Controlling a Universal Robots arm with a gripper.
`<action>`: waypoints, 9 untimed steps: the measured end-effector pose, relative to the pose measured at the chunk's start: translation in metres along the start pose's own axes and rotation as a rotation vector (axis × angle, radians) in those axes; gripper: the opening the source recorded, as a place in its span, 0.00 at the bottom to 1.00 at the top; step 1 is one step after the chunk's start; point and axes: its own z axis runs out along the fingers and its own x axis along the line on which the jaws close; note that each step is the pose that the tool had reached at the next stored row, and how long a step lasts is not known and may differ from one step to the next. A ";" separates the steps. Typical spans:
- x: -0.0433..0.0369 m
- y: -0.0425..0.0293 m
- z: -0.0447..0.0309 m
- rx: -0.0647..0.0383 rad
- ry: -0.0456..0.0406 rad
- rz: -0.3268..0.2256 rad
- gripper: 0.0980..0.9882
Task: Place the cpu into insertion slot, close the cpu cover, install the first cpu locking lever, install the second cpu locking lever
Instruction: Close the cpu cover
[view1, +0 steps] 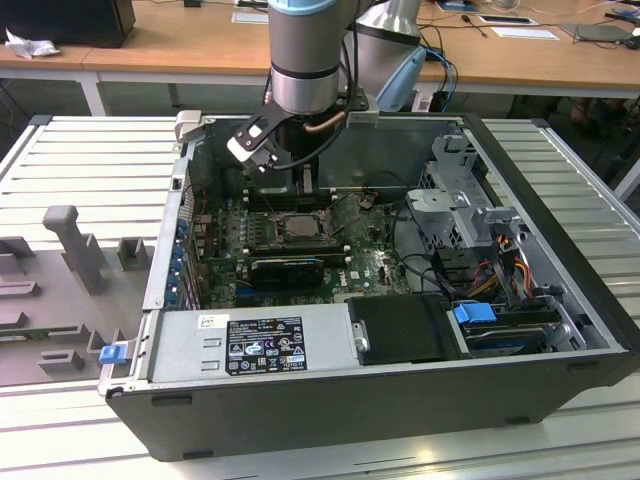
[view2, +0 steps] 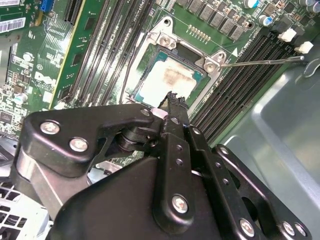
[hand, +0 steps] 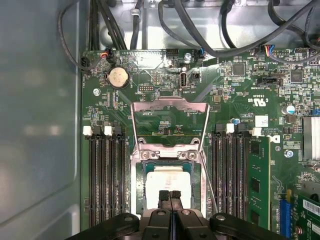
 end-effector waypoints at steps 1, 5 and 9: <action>0.0000 0.0000 -0.0005 0.000 0.0000 0.000 0.01; 0.0001 0.0001 -0.0018 0.000 0.0001 0.000 0.01; 0.0001 0.0001 -0.0031 0.000 -0.0002 0.000 0.01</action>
